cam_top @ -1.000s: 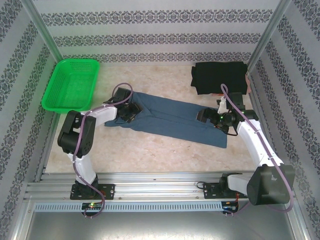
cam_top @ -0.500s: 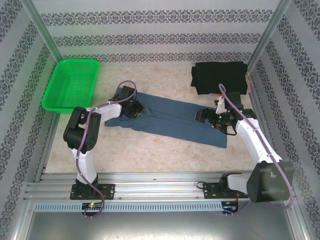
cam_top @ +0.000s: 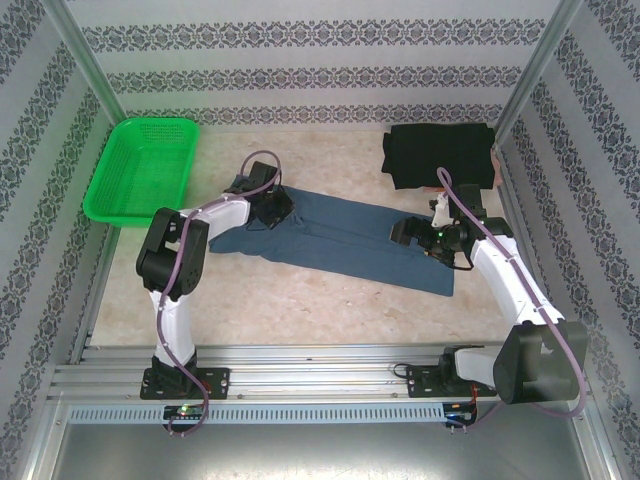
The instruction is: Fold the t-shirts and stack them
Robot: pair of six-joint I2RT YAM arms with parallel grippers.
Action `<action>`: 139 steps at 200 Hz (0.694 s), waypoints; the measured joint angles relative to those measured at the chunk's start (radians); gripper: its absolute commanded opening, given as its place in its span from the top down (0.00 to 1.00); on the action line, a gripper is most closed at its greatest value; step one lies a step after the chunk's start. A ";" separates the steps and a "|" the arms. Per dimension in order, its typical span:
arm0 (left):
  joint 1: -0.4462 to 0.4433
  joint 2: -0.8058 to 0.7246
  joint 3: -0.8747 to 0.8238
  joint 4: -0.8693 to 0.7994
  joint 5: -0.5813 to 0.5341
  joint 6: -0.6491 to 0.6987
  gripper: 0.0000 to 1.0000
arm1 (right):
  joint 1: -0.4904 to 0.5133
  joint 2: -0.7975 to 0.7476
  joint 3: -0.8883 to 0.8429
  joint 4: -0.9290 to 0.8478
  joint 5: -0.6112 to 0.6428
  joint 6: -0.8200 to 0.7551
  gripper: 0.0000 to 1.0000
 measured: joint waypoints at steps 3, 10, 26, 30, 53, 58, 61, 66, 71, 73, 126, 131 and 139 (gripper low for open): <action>0.000 0.002 0.010 0.000 0.000 0.002 1.00 | 0.000 0.000 0.001 0.000 0.002 0.000 0.02; 0.000 0.010 0.035 -0.002 0.000 0.007 1.00 | 0.000 0.000 0.001 0.000 0.006 0.000 0.02; 0.000 0.034 0.098 -0.003 0.000 0.018 1.00 | 0.000 0.000 0.003 0.000 0.009 0.000 0.02; 0.000 0.041 0.113 -0.004 0.001 0.019 1.00 | 0.000 0.000 0.003 0.001 0.009 0.000 0.02; 0.000 0.096 0.189 -0.004 0.013 0.026 1.00 | 0.000 0.005 0.003 0.004 0.010 0.000 0.02; 0.000 0.108 0.202 -0.003 0.016 0.027 1.00 | 0.000 0.008 0.003 0.005 0.010 0.000 0.02; 0.000 0.118 0.212 -0.004 0.019 0.027 1.00 | 0.000 0.009 0.003 0.005 0.010 0.000 0.02; 0.000 0.130 0.222 -0.004 0.024 0.028 1.00 | 0.000 0.011 0.003 0.006 0.010 0.000 0.02; 0.000 0.141 0.229 -0.004 0.028 0.029 1.00 | 0.000 0.014 0.003 0.006 0.010 0.000 0.02; 0.000 0.143 0.230 -0.004 0.030 0.029 1.00 | 0.000 0.014 0.003 0.006 0.010 0.000 0.02; 0.010 -0.053 -0.082 -0.011 0.037 -0.015 0.48 | -0.001 0.011 0.003 -0.002 0.013 -0.005 0.02; 0.013 -0.077 -0.117 -0.011 0.037 -0.022 0.48 | -0.001 0.009 0.003 -0.002 0.013 -0.005 0.02; 0.018 -0.114 -0.169 -0.009 0.036 -0.033 0.47 | -0.001 0.007 0.003 -0.002 0.012 -0.005 0.02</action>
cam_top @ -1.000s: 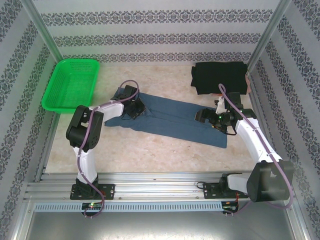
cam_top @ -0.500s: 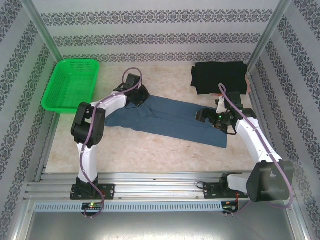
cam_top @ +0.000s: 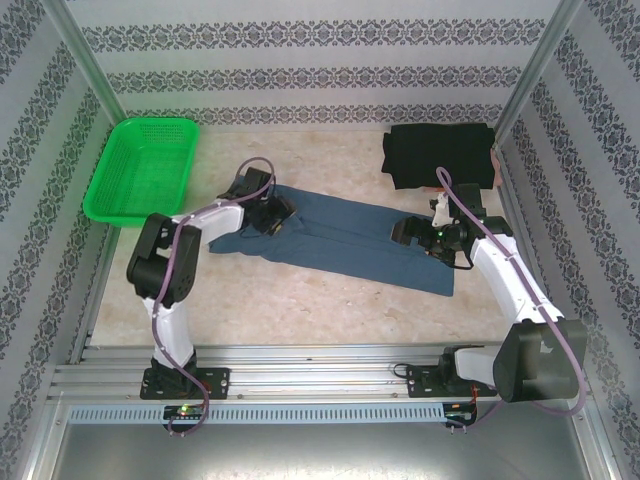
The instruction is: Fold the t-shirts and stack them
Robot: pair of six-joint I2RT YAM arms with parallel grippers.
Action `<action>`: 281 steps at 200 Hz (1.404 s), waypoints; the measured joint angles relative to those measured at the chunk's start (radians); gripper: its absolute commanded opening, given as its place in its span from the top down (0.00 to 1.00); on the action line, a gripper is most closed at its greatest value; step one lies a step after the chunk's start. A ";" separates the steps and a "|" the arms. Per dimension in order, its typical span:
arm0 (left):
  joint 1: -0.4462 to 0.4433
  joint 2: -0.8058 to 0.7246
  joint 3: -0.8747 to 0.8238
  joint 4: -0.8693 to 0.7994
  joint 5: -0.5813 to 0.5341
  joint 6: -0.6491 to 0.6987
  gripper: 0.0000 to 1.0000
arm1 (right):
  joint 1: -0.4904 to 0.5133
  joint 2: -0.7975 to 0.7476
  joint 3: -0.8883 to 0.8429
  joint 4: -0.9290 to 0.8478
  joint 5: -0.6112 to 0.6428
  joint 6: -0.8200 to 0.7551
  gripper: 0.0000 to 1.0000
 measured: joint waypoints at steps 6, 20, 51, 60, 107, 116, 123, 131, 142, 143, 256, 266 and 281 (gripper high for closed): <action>0.004 -0.017 -0.027 0.002 0.000 -0.007 0.47 | 0.000 -0.001 0.000 0.000 0.000 0.000 0.02; 0.012 -0.037 -0.072 0.006 -0.003 -0.023 0.47 | 0.000 -0.001 0.000 0.000 0.000 -0.002 0.02; 0.018 -0.037 -0.102 0.013 -0.015 -0.035 0.50 | -0.002 -0.001 0.000 0.000 -0.003 -0.003 0.02; 0.018 -0.035 -0.101 0.027 -0.015 -0.040 0.52 | -0.002 -0.001 0.000 0.000 -0.003 -0.003 0.02; 0.018 0.013 -0.063 0.075 -0.012 -0.057 0.59 | -0.002 -0.002 0.000 0.000 -0.003 -0.003 0.02; 0.018 0.014 -0.061 0.082 -0.010 -0.059 0.62 | -0.002 -0.003 0.000 0.000 -0.003 -0.003 0.02; 0.018 0.014 -0.060 0.086 -0.007 -0.060 0.64 | -0.002 -0.004 0.000 0.000 -0.003 -0.003 0.02; 0.018 0.014 -0.060 0.091 -0.005 -0.062 0.66 | -0.002 -0.005 0.000 0.000 -0.003 -0.003 0.02; 0.018 0.014 -0.060 0.093 0.001 -0.064 0.68 | -0.002 -0.006 0.000 0.000 -0.003 -0.002 0.02; 0.018 0.014 -0.060 0.094 0.001 -0.064 0.69 | -0.002 -0.006 0.000 0.000 -0.003 -0.002 0.02; 0.017 0.037 -0.067 0.109 0.043 -0.070 1.00 | -0.002 -0.008 0.000 0.001 -0.002 -0.002 0.02; 0.017 0.038 -0.073 0.114 0.043 -0.070 1.00 | -0.002 -0.008 0.000 0.001 -0.002 -0.002 0.02; 0.017 0.040 -0.073 0.116 0.046 -0.070 1.00 | -0.002 -0.008 0.000 0.001 -0.002 -0.002 0.02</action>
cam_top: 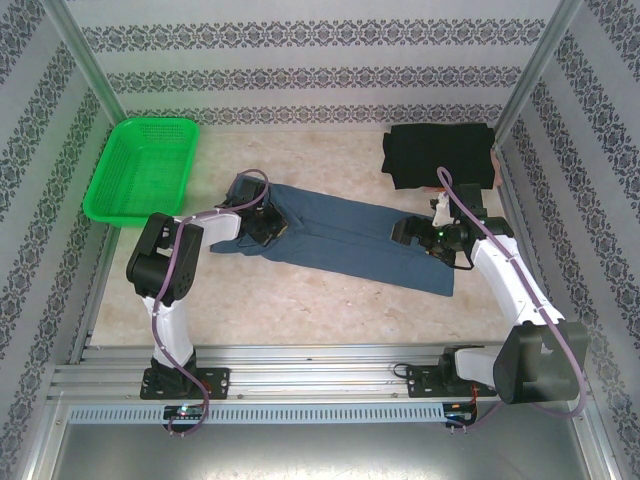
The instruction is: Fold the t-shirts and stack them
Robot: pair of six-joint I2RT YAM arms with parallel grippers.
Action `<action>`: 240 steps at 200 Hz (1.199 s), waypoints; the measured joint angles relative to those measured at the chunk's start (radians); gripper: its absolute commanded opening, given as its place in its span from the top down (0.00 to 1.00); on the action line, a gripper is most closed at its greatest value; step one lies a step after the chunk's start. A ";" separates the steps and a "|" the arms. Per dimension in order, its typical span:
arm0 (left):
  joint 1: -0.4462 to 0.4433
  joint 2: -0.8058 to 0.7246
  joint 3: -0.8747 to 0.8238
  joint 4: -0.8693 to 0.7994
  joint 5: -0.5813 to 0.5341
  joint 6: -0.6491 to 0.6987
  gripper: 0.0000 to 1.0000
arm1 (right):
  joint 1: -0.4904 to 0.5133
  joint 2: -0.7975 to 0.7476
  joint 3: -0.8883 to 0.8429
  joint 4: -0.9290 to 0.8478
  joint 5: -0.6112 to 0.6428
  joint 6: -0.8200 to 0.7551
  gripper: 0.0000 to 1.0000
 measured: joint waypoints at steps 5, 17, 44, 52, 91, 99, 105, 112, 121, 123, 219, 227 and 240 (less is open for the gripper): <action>0.000 0.000 0.000 0.000 0.000 0.000 1.00 | 0.000 0.000 0.000 0.000 0.000 0.000 0.02; 0.000 0.000 0.006 0.000 0.003 0.001 1.00 | 0.000 0.000 0.000 0.000 0.000 0.000 0.02; 0.000 0.006 0.076 -0.008 0.011 0.010 1.00 | 0.000 0.000 0.000 0.001 0.000 0.000 0.02; 0.000 0.013 0.114 -0.008 0.015 0.015 1.00 | 0.000 0.000 0.000 0.001 0.000 0.000 0.02; 0.000 0.079 0.253 -0.004 0.042 0.028 1.00 | 0.000 0.001 0.000 0.006 0.000 0.000 0.02; 0.000 0.102 0.274 -0.004 0.049 0.031 1.00 | 0.000 0.001 0.000 0.008 0.000 0.000 0.02; 0.000 0.120 0.288 -0.004 0.055 0.032 1.00 | 0.000 0.001 0.000 0.008 0.000 0.000 0.02; 0.000 0.143 0.306 -0.005 0.063 0.035 1.00 | 0.000 0.001 0.000 0.008 0.000 0.000 0.02; -0.001 0.172 0.327 -0.006 0.074 0.039 1.00 | 0.000 0.002 0.000 0.008 0.000 0.000 0.02; -0.002 0.179 0.333 -0.005 0.076 0.040 1.00 | 0.000 0.002 0.000 0.008 0.000 0.000 0.02; -0.013 0.291 0.452 0.022 0.150 0.048 0.26 | 0.000 0.039 -0.013 -0.005 0.055 0.003 0.02; -0.012 0.281 0.451 0.018 0.150 0.052 0.23 | 0.000 0.051 -0.013 -0.020 0.078 0.005 0.02; -0.006 0.229 0.426 -0.008 0.146 0.071 0.22 | -0.006 0.067 -0.013 -0.053 0.120 0.011 0.02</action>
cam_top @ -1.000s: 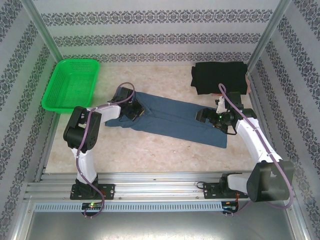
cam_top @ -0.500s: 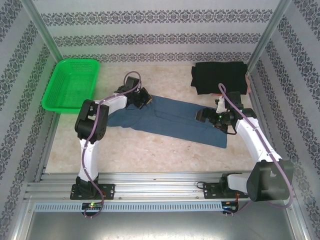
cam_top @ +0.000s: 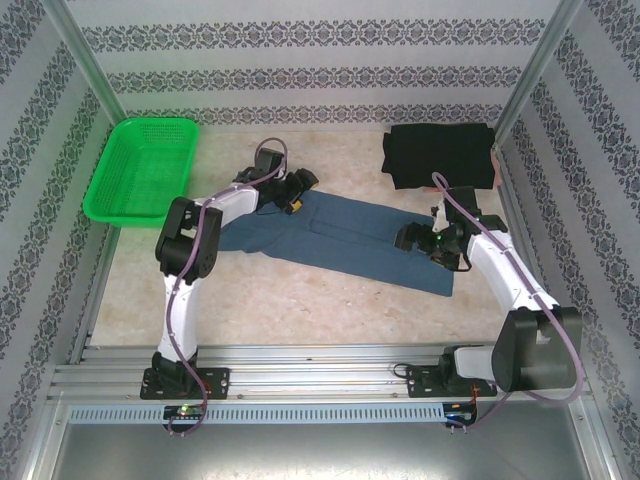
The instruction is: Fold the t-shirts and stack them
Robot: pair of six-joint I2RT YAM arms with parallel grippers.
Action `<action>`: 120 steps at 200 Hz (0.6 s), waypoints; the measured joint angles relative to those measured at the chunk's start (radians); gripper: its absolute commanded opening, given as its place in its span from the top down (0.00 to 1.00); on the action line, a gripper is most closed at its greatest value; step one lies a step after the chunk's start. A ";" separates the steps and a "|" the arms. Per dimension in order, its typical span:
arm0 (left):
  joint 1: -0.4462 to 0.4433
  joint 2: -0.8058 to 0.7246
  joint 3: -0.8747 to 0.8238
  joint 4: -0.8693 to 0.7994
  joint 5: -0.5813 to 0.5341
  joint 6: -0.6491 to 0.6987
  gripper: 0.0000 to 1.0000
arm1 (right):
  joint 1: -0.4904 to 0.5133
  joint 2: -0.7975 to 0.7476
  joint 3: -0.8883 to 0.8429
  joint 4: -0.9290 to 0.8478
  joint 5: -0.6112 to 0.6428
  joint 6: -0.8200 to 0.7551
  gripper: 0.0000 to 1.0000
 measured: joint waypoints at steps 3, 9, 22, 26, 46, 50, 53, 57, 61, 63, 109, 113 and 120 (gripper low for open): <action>0.002 -0.017 -0.012 -0.008 -0.003 0.003 0.22 | -0.001 0.002 0.000 -0.008 0.009 0.002 0.02; 0.008 -0.064 -0.041 -0.027 -0.005 0.016 0.22 | -0.008 0.004 0.000 -0.021 0.023 0.004 0.02; 0.030 -0.209 -0.137 -0.068 -0.013 0.045 0.22 | -0.031 0.005 0.000 -0.039 0.048 0.014 0.02; 0.038 -0.251 -0.163 -0.084 -0.018 0.053 0.22 | -0.040 0.005 0.000 -0.042 0.055 0.018 0.02; 0.074 -0.455 -0.278 -0.160 -0.060 0.110 0.23 | -0.101 0.031 0.005 -0.052 0.072 0.026 0.02; 0.079 -0.486 -0.298 -0.164 -0.069 0.119 0.26 | -0.110 0.044 0.011 -0.055 0.072 0.027 0.02; 0.080 -0.512 -0.318 -0.170 -0.077 0.124 0.28 | -0.115 0.056 0.017 -0.055 0.072 0.026 0.03; 0.082 -0.536 -0.339 -0.171 -0.086 0.135 0.30 | -0.121 0.071 0.026 -0.055 0.072 0.026 0.03; 0.081 -0.559 -0.365 -0.174 -0.096 0.137 0.32 | -0.124 0.092 0.038 -0.054 0.071 0.026 0.03; 0.081 -0.568 -0.378 -0.175 -0.100 0.145 0.33 | -0.124 0.101 0.045 -0.054 0.071 0.026 0.03; 0.077 -0.426 -0.511 -0.199 -0.252 0.160 0.49 | -0.040 0.384 0.268 -0.018 0.071 0.025 0.25; 0.077 -0.394 -0.500 -0.205 -0.267 0.160 0.49 | -0.032 0.409 0.282 -0.013 0.071 0.027 0.27; 0.077 -0.340 -0.472 -0.216 -0.290 0.160 0.50 | -0.022 0.441 0.296 -0.009 0.072 0.035 0.27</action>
